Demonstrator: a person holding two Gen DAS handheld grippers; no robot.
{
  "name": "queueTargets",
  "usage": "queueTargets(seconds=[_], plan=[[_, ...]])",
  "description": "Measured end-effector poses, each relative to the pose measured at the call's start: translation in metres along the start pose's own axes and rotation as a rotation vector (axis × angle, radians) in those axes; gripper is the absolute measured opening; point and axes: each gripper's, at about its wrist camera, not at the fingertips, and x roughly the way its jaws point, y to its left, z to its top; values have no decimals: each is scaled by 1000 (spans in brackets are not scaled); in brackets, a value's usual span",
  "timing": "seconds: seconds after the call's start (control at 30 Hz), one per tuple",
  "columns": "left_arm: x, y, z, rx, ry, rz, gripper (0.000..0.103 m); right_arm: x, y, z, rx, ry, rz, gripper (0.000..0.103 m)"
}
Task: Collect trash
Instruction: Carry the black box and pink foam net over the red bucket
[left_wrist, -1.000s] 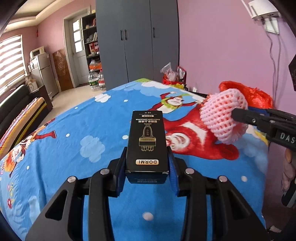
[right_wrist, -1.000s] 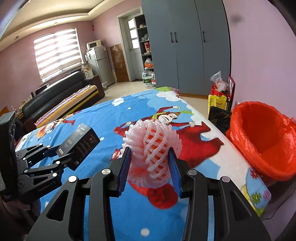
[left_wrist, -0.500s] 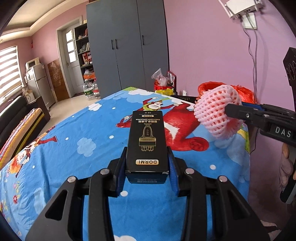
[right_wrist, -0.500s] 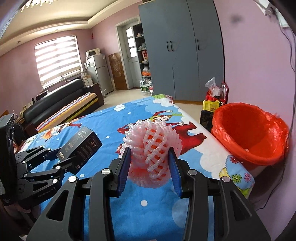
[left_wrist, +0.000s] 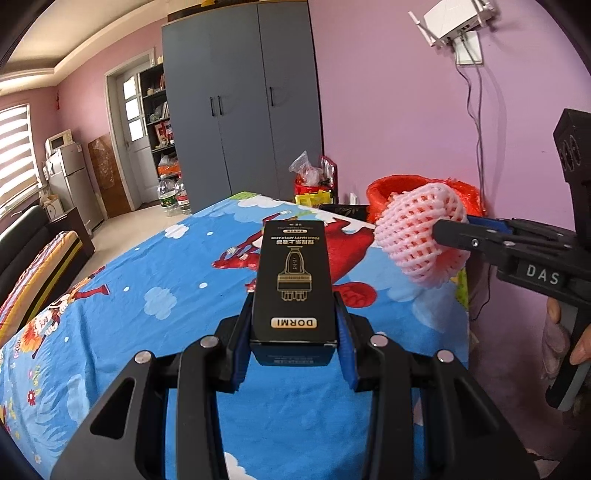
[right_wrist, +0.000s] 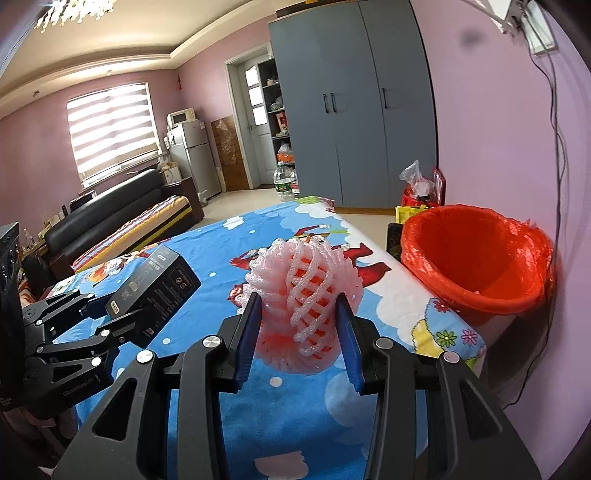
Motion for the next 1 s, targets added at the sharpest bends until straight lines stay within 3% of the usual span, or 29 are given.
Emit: queueTargets(seconds=[0.53, 1.0], plan=[[19, -42, 14, 55, 19, -162, 38, -26, -67, 3, 72, -59, -149, 40], [60, -84, 77, 81, -20, -286, 38, -36, -117, 7, 120, -94, -249, 40]])
